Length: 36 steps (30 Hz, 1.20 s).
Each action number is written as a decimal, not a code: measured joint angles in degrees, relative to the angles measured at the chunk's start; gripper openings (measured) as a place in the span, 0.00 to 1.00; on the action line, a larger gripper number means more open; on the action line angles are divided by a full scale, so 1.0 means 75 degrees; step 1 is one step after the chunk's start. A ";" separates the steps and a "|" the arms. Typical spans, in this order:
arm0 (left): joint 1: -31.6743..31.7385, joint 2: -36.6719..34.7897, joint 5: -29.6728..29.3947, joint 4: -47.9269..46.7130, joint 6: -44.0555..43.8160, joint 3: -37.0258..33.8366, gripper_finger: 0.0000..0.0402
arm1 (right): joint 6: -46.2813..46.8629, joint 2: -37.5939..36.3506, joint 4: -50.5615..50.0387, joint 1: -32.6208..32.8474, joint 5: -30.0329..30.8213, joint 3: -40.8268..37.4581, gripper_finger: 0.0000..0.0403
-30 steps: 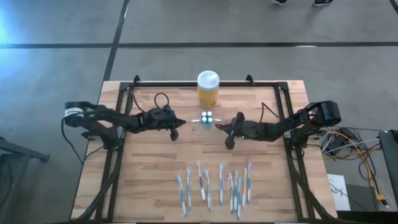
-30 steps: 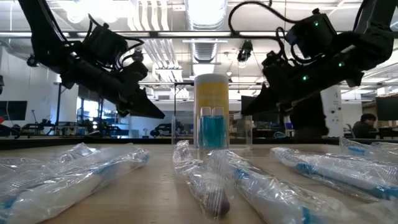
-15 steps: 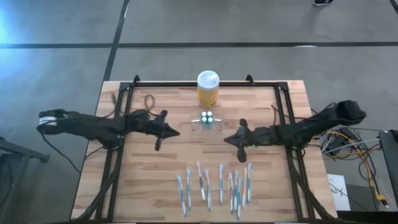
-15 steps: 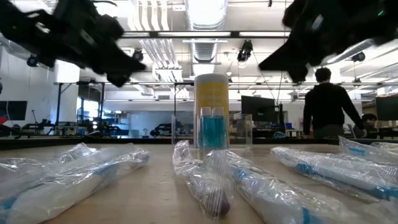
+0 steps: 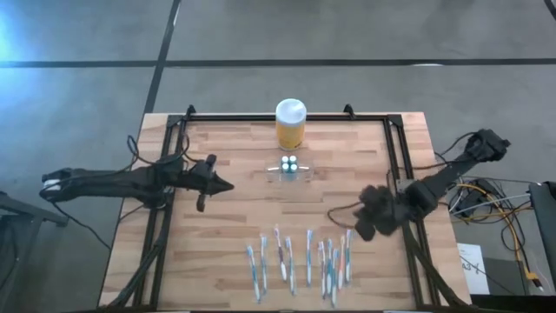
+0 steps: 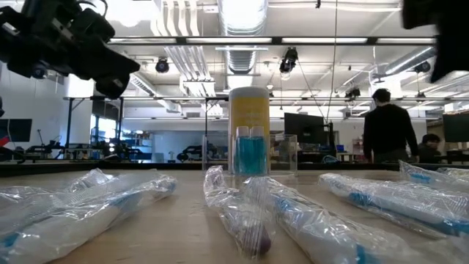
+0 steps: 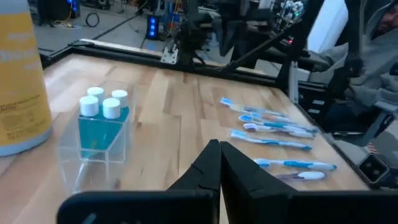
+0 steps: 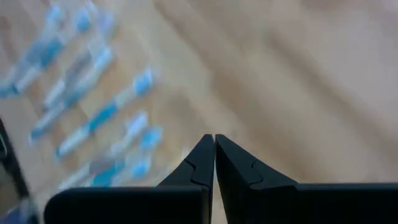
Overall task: Pick & Place toothbrushing station
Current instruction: Put the blue toothbrush into the transparent organizer
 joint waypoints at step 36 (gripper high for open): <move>0.0003 0.0031 0.0587 -0.0288 0.0430 -0.0078 0.01 | 0.4463 0.3479 0.1756 0.0412 -0.1848 -0.0083 0.52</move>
